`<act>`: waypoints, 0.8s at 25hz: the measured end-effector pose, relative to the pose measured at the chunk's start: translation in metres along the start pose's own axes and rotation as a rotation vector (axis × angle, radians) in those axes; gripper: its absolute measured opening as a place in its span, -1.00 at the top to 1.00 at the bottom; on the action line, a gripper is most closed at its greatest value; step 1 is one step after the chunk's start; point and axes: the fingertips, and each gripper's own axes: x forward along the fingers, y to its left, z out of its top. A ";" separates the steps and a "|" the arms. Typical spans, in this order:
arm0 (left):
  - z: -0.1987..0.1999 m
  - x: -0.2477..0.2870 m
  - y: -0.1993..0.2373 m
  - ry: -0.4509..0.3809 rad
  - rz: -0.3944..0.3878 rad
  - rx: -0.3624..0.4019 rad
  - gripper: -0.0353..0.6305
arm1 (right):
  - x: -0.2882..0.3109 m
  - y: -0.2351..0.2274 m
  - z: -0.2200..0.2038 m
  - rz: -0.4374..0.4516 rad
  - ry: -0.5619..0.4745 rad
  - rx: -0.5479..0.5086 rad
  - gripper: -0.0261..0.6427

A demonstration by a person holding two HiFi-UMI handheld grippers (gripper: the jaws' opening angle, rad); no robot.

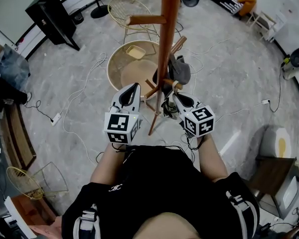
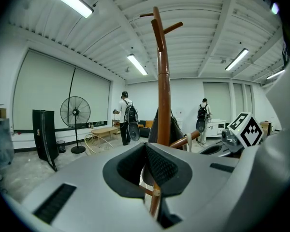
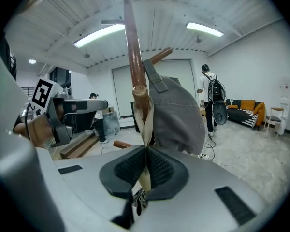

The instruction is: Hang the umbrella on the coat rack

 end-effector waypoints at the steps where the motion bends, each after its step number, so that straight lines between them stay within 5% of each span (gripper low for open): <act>1: -0.001 -0.001 0.002 0.001 0.002 -0.001 0.84 | 0.003 -0.001 -0.002 -0.010 0.005 0.006 0.86; 14: -0.003 -0.007 0.022 0.019 -0.033 -0.009 0.84 | 0.026 0.001 -0.004 -0.195 -0.007 -0.119 0.82; 20: 0.006 -0.001 0.020 0.017 -0.120 0.005 0.84 | -0.001 0.009 0.023 -0.272 -0.154 -0.071 0.77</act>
